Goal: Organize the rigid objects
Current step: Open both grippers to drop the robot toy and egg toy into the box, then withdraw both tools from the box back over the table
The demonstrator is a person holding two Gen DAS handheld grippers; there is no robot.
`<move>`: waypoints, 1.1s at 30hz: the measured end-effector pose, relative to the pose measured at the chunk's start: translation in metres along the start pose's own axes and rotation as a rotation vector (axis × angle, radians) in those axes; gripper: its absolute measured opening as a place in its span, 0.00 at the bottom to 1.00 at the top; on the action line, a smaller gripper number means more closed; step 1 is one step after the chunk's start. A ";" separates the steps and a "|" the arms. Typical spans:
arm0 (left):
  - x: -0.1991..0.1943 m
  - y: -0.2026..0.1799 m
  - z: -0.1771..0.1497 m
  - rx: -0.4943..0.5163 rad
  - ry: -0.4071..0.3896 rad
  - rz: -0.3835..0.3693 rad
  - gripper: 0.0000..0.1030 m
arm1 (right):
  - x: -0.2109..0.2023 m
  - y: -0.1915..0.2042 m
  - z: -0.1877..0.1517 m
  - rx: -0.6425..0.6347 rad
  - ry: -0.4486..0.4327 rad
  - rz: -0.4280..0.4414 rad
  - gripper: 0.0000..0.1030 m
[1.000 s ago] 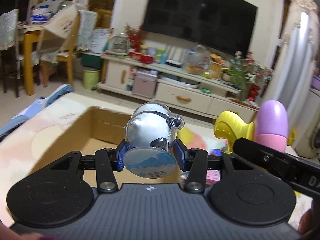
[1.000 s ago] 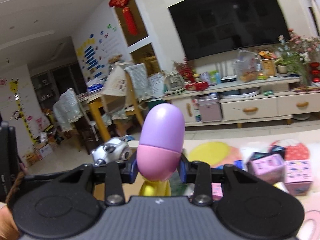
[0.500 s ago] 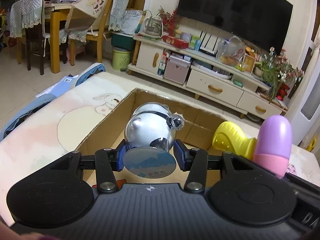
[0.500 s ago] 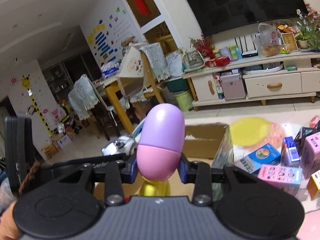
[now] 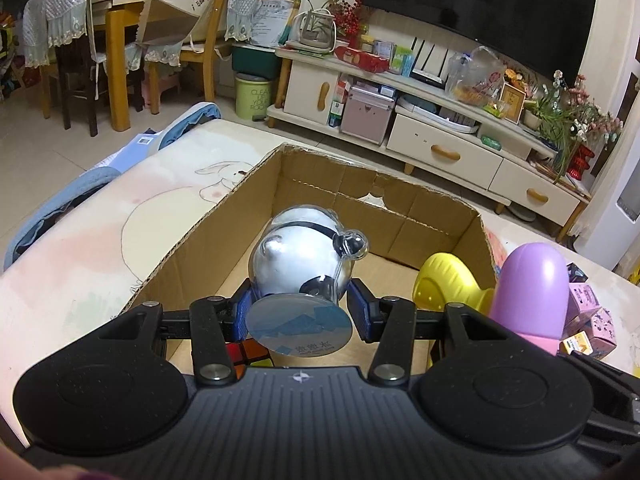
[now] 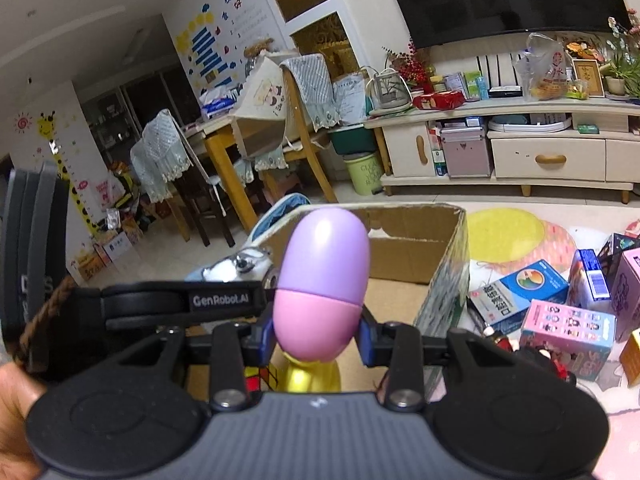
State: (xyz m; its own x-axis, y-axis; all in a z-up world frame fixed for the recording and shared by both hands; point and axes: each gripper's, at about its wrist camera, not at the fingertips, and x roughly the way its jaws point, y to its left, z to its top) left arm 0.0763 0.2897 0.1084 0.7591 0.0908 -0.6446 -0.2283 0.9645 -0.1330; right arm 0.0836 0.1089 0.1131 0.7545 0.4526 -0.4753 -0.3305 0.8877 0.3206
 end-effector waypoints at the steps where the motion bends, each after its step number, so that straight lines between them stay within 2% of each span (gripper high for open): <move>1: -0.001 0.000 0.000 0.003 0.002 0.002 0.58 | 0.000 0.000 -0.001 -0.002 0.004 -0.004 0.37; 5: 0.000 -0.001 -0.001 0.005 0.014 0.009 0.60 | 0.003 0.001 -0.004 -0.015 0.017 -0.023 0.39; 7: -0.002 -0.001 -0.001 0.015 0.007 0.024 0.71 | 0.001 -0.001 -0.005 -0.013 0.015 -0.029 0.43; 8: -0.004 -0.002 -0.001 0.025 -0.002 0.030 0.73 | 0.000 -0.001 -0.006 -0.005 0.012 -0.028 0.51; 10: -0.009 -0.005 -0.001 0.046 -0.033 0.055 0.87 | -0.004 -0.003 -0.007 0.009 0.000 -0.015 0.56; 13: -0.020 -0.009 0.000 0.083 -0.089 0.080 0.96 | -0.013 -0.002 -0.007 0.007 -0.019 -0.017 0.62; 15: -0.025 -0.012 0.000 0.096 -0.117 0.081 0.96 | -0.021 0.001 -0.009 -0.009 -0.047 -0.037 0.75; 19: -0.031 -0.017 -0.003 0.107 -0.135 0.052 0.98 | -0.037 0.003 -0.014 -0.041 -0.092 -0.078 0.78; 28: -0.031 -0.023 -0.004 0.117 -0.132 0.006 1.00 | -0.061 -0.022 -0.019 0.014 -0.132 -0.138 0.83; 32: -0.030 -0.024 -0.005 0.135 -0.129 -0.014 1.00 | -0.068 -0.029 -0.023 0.031 -0.143 -0.164 0.94; 33: -0.031 -0.025 -0.006 0.140 -0.127 -0.019 1.00 | -0.070 -0.030 -0.024 0.030 -0.145 -0.169 0.94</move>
State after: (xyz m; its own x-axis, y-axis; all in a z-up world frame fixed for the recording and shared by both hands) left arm 0.0553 0.2611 0.1272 0.8355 0.0941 -0.5414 -0.1328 0.9906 -0.0328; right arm 0.0272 0.0528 0.1168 0.8722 0.2786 -0.4021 -0.1771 0.9461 0.2712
